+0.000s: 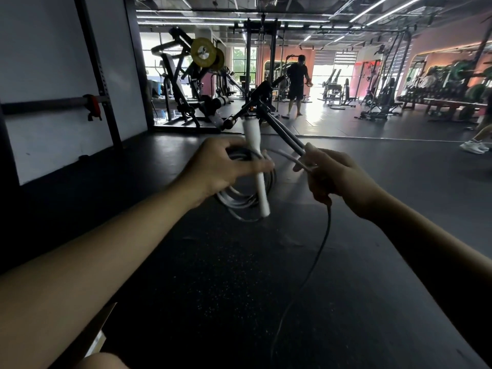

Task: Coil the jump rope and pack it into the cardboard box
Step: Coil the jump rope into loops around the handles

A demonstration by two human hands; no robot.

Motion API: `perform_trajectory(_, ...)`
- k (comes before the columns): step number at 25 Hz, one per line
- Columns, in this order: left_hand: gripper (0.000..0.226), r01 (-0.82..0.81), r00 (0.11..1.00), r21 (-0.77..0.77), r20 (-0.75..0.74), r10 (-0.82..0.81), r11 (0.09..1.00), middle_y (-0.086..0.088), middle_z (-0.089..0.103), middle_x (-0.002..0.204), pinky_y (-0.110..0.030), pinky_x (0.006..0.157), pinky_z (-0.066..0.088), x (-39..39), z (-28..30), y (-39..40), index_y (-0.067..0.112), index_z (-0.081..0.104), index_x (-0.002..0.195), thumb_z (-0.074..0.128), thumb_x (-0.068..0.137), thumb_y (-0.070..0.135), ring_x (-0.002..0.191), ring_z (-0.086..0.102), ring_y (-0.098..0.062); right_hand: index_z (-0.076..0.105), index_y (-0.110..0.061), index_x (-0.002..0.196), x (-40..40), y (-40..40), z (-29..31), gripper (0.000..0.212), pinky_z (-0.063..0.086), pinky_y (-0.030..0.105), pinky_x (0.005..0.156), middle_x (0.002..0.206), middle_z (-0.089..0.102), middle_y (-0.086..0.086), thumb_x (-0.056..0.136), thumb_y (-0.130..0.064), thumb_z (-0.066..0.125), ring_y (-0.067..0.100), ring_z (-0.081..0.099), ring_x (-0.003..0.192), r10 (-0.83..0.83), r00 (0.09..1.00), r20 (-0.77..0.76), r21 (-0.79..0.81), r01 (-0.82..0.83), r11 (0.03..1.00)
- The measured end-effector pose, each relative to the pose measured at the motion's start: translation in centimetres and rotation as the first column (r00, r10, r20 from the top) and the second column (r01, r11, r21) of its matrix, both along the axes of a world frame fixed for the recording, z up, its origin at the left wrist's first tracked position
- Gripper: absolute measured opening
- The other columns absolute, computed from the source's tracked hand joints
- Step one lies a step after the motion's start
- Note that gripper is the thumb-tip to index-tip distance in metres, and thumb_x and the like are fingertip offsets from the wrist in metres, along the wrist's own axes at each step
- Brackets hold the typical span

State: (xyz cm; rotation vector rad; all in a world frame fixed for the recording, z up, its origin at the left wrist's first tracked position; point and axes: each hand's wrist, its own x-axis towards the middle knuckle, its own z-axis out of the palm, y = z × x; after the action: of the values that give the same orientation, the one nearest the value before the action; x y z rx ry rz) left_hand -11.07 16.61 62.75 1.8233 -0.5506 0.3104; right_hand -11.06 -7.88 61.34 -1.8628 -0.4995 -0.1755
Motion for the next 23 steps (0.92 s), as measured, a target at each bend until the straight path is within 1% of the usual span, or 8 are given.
perform_trajectory(2,0.016,-0.056,0.997,-0.343,-0.074,0.033,0.938,0.014,0.058,0.054,-0.017,0.043,0.033,-0.1,-0.7,-1.1,0.018,0.070,0.080,0.085,0.079,0.021,0.042,0.045,-0.002,0.064,0.008,0.102,-0.2,0.6,-1.1,0.066,0.037,0.034,0.051,0.062,0.044,0.013,0.102,-0.055,0.046,0.025,0.040,0.055,-0.030,1.000,-0.004,0.116,0.031,0.993)
perform_trajectory(4,0.019,-0.137,0.983,-0.564,-0.180,0.041,0.814,0.013,0.045,0.052,-0.021,0.043,0.030,-0.3,-1.7,-3.0,0.019,0.067,0.082,0.085,0.080,0.028,0.043,0.035,-0.004,0.057,0.013,0.107,-0.7,2.3,-2.2,0.082,0.036,0.032,0.052,0.068,0.046,0.020,0.095,-0.068,0.047,0.024,0.040,0.057,-0.019,1.000,-0.002,0.195,0.019,0.981)
perform_trajectory(6,0.021,-0.245,0.959,-0.687,-0.276,0.066,0.684,0.011,0.047,0.059,-0.021,0.045,0.037,-0.8,-2.5,-4.8,0.020,0.072,0.088,0.084,0.081,0.037,0.047,0.039,-0.004,0.060,0.004,0.118,-1.6,4.4,-3.0,0.091,0.036,0.030,0.053,0.082,0.052,0.029,0.086,-0.080,0.045,0.024,0.042,0.061,0.020,1.000,-0.023,0.254,-0.014,0.967)
perform_trajectory(9,0.035,-0.358,0.932,-0.735,-0.316,0.176,0.576,0.010,0.056,0.069,-0.017,0.047,0.043,-1.2,-3.5,-6.3,0.012,0.076,0.101,0.079,0.084,0.042,0.056,0.049,-0.002,0.070,-0.011,0.115,-2.4,6.6,-3.4,0.072,0.039,0.021,0.048,0.087,0.071,0.022,0.091,-0.073,0.044,0.010,0.058,0.057,0.012,0.996,-0.086,0.411,0.024,0.912)
perform_trajectory(12,0.039,-0.371,0.928,-0.716,-0.272,0.253,0.592,0.011,0.061,0.072,-0.018,0.057,0.047,-1.2,-4.3,-6.9,0.011,0.073,0.102,0.079,0.084,0.045,0.060,0.054,0.000,0.071,-0.007,0.091,-2.4,8.0,-3.3,0.051,0.038,0.015,0.039,0.066,0.070,0.005,0.097,-0.055,0.054,0.003,0.059,0.044,-0.096,0.970,-0.224,0.591,0.213,0.778)
perform_trajectory(16,0.038,-0.430,0.897,-0.582,-0.361,0.254,0.690,0.014,0.068,0.073,-0.016,0.064,0.049,-1.2,-4.9,-6.0,0.026,0.076,0.096,0.077,0.078,0.060,0.064,0.060,0.006,0.067,-0.010,0.080,-1.3,8.2,-3.7,0.039,0.032,0.017,0.039,0.064,0.060,0.005,0.099,-0.044,0.059,0.006,0.046,0.044,-0.202,0.962,-0.186,0.566,0.273,0.778)
perform_trajectory(20,0.064,-0.342,0.909,-0.507,-0.392,0.141,0.791,0.006,0.076,0.110,-0.046,0.104,0.051,-0.1,-5.4,-3.4,0.029,0.070,0.117,0.084,0.064,0.061,0.105,0.070,-0.012,0.065,-0.013,0.072,-0.3,7.2,-3.6,0.036,0.038,0.018,0.045,0.060,0.060,-0.001,0.101,-0.036,0.060,0.010,0.053,0.053,-0.234,0.963,-0.134,0.475,0.269,0.838)
perform_trajectory(23,0.093,-0.351,0.932,-0.415,-0.242,0.270,0.839,0.004,0.050,0.147,-0.032,0.097,0.048,0.1,-4.5,-1.5,0.035,0.039,0.147,0.087,0.069,0.052,0.114,0.056,-0.004,0.068,-0.008,0.075,0.3,6.4,-2.5,0.035,0.043,0.021,0.052,0.057,0.060,-0.006,0.101,-0.030,0.061,0.010,0.054,0.053,-0.210,0.976,-0.062,0.358,0.218,0.908)
